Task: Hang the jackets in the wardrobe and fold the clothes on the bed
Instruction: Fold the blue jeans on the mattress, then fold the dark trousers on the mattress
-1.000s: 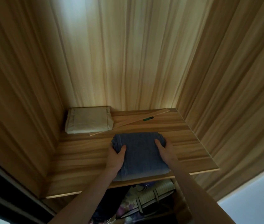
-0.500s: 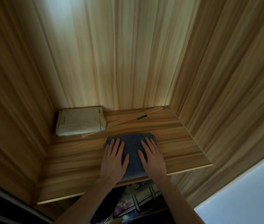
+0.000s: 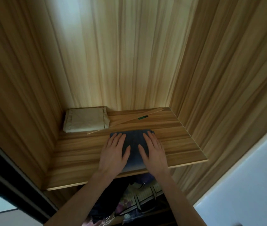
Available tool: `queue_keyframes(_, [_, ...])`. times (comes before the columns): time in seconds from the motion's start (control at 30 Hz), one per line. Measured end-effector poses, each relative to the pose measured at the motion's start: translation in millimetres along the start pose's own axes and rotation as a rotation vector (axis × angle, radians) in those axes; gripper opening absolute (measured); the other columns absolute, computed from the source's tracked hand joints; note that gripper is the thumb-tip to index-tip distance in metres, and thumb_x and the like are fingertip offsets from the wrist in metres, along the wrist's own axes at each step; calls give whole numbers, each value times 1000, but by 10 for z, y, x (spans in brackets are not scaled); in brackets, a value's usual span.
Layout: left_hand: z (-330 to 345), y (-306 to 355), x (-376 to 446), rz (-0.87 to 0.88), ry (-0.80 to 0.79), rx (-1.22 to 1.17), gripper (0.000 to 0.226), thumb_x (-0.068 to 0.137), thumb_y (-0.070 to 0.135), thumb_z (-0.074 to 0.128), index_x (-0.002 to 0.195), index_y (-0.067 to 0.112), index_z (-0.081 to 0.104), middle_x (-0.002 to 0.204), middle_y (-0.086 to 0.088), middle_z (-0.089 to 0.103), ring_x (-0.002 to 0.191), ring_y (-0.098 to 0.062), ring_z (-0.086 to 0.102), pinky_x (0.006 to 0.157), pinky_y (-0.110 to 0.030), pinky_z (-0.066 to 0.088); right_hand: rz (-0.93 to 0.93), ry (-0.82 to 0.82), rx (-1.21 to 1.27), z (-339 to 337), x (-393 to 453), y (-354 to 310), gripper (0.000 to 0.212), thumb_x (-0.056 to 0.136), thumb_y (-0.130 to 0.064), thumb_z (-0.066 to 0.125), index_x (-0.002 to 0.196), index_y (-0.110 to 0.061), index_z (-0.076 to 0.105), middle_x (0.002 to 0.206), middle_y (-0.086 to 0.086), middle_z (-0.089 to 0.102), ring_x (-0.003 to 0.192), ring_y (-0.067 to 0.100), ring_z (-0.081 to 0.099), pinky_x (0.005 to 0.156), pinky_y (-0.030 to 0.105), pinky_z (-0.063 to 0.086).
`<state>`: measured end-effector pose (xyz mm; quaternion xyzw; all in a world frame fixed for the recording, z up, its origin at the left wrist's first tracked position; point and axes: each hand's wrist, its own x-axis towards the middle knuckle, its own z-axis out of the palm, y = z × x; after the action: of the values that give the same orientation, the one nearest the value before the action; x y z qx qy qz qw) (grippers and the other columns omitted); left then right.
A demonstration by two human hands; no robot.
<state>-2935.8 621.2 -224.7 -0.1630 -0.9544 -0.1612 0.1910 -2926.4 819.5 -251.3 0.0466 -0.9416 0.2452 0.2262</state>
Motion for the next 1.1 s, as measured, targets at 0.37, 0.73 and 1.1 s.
queue_keyframes(0.37, [-1318, 95, -1181, -96, 247, 117, 58, 105, 43, 43, 148, 5, 54, 150, -13, 57, 142, -33, 50, 122, -50, 34, -129, 79, 115, -684, -577, -1120, 65, 108, -60, 31, 161, -22, 37, 166, -5, 37, 157, 13, 24, 129, 40, 19])
queue_keyframes(0.73, [-2830, -634, -2756, -379, 420, 203, 56, 107, 43, 47, 150, 9, 51, 152, -9, 56, 147, -29, 44, 120, -53, 37, -427, -58, 198, -719, -1282, -2884, 63, 108, -60, 34, 161, -25, 33, 165, -5, 37, 156, 10, 23, 128, 28, 6])
queue_keyframes(1.1, [-4102, -1679, -4543, -690, 549, 353, 57, 106, 49, 45, 153, 17, 50, 156, -6, 53, 150, -27, 42, 123, -55, 35, -675, -88, 439, -314, -2116, -5123, 59, 108, -51, 43, 155, -16, 45, 158, 0, 49, 152, 19, 36, 125, 46, 27])
